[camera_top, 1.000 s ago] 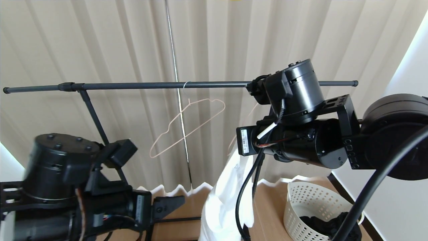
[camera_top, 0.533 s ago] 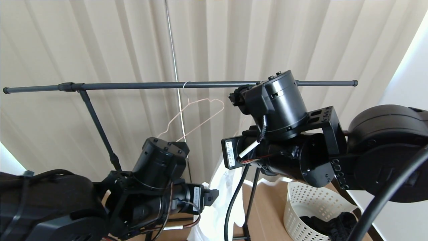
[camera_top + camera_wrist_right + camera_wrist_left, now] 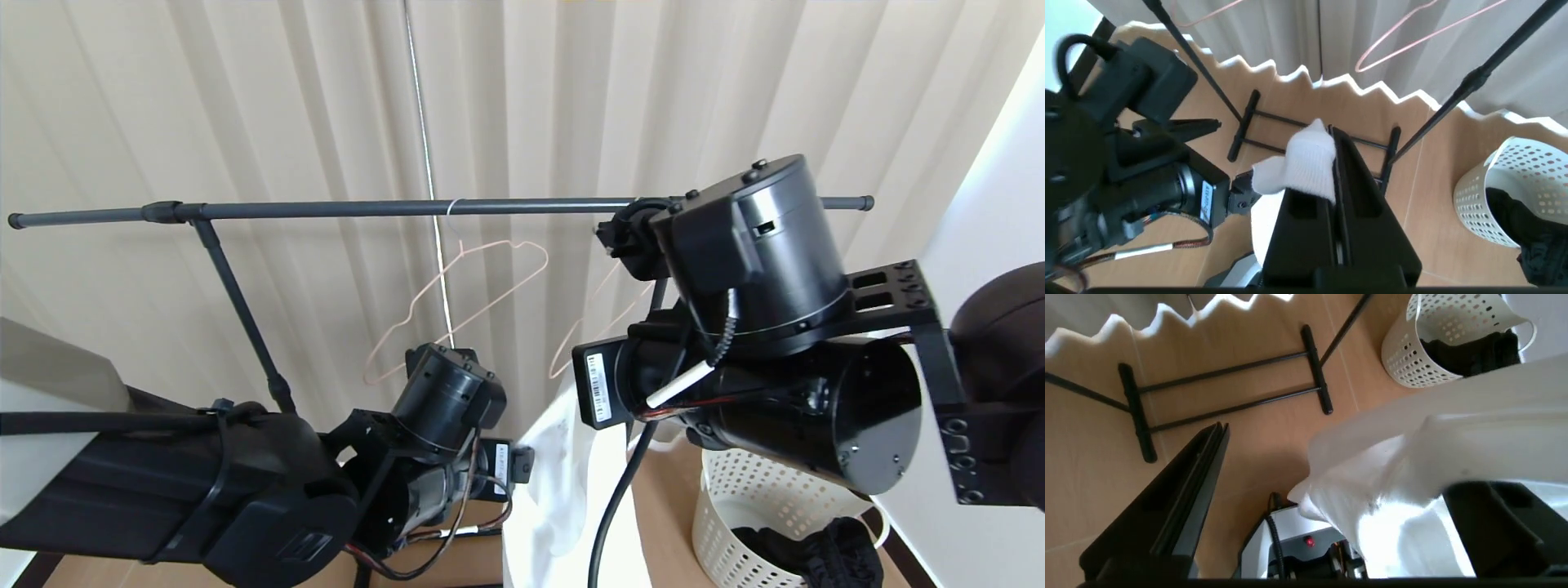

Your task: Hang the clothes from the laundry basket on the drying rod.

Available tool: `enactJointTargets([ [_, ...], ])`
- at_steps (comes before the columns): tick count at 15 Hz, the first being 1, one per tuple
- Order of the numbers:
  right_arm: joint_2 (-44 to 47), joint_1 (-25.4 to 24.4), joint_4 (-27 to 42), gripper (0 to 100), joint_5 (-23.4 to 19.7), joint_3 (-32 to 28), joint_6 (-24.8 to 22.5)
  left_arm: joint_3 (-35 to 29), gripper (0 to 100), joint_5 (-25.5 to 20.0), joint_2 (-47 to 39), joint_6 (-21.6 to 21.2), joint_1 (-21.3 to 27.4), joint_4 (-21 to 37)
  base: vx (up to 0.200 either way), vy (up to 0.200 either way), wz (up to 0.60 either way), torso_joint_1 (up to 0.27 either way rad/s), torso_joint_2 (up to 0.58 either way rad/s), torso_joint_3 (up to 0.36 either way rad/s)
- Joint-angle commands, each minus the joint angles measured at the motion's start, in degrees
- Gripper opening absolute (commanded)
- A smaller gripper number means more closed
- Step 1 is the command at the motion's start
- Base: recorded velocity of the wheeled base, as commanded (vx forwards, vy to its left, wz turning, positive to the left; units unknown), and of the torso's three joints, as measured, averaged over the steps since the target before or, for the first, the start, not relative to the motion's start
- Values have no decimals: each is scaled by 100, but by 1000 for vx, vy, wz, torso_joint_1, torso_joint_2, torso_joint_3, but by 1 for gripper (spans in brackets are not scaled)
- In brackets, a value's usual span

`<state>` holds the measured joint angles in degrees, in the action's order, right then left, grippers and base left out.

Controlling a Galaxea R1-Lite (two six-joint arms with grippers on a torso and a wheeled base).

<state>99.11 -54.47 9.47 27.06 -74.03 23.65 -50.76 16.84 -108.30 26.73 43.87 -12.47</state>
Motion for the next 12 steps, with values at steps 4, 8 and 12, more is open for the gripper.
enactJointTargets([
  [4, -735, -2, -7, 0, -8, 346, -141, 58, 100, -14, -262, -10, -230, -27, 0, 0, 0, 0, 0, 0],
  [8, -823, 85, -7, 0, -8, 451, -238, 84, 100, -14, -288, -45, -327, -203, 0, 0, 0, 0, 0, 0],
  [12, -797, 375, -147, 0, -8, 442, -308, 260, 100, -40, 55, -195, -318, -203, 0, 0, 0, 0, 0, 0],
])
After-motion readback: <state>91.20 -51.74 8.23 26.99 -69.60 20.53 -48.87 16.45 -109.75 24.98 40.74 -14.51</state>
